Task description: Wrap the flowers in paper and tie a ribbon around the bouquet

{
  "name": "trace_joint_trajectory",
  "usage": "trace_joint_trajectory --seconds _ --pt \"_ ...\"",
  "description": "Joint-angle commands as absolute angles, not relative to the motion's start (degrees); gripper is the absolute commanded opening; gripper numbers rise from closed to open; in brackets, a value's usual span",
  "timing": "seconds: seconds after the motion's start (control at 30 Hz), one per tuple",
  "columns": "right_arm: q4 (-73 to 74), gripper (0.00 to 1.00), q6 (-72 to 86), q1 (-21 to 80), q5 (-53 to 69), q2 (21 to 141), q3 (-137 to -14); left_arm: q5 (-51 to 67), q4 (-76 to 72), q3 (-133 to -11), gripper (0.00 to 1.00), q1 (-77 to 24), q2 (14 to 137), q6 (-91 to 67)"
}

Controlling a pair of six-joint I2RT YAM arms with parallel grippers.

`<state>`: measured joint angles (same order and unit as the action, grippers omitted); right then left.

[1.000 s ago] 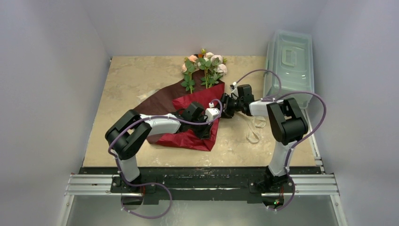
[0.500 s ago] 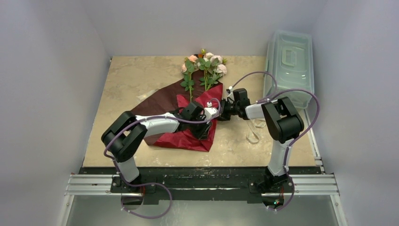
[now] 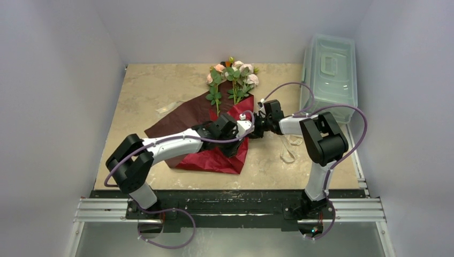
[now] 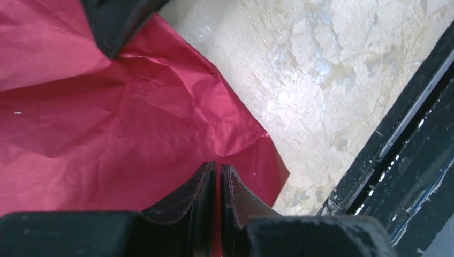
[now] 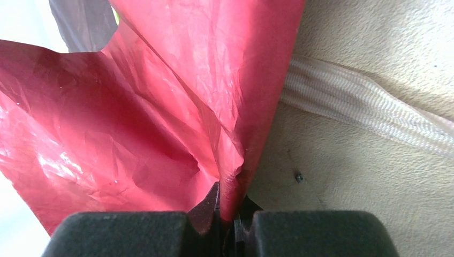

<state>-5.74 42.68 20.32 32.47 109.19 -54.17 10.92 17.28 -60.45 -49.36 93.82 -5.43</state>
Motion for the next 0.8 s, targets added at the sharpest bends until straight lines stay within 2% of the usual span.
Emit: trace_joint_trajectory --seconds 0.0,0.2,0.47,0.6,0.77 --pt "1.1 0.08 40.5 20.5 27.7 108.9 -55.2 9.6 18.9 -61.8 0.12 -53.2 93.9 -6.0" --pt "2.8 0.08 40.0 20.6 26.9 109.0 -56.2 8.1 21.4 -63.8 0.1 -56.3 94.6 -5.7" --pt "2.7 0.08 39.9 20.9 27.0 109.0 -56.2 2.0 19.6 -58.9 0.06 -56.2 96.4 -6.7" --pt "2.9 0.08 39.7 20.9 26.7 108.8 -56.0 2.7 17.6 -57.1 0.03 -56.1 97.5 -7.7" --pt "3.7 0.14 39.8 21.0 26.5 108.4 -56.2 3.6 13.8 -52.1 0.01 -56.1 96.2 -9.9"
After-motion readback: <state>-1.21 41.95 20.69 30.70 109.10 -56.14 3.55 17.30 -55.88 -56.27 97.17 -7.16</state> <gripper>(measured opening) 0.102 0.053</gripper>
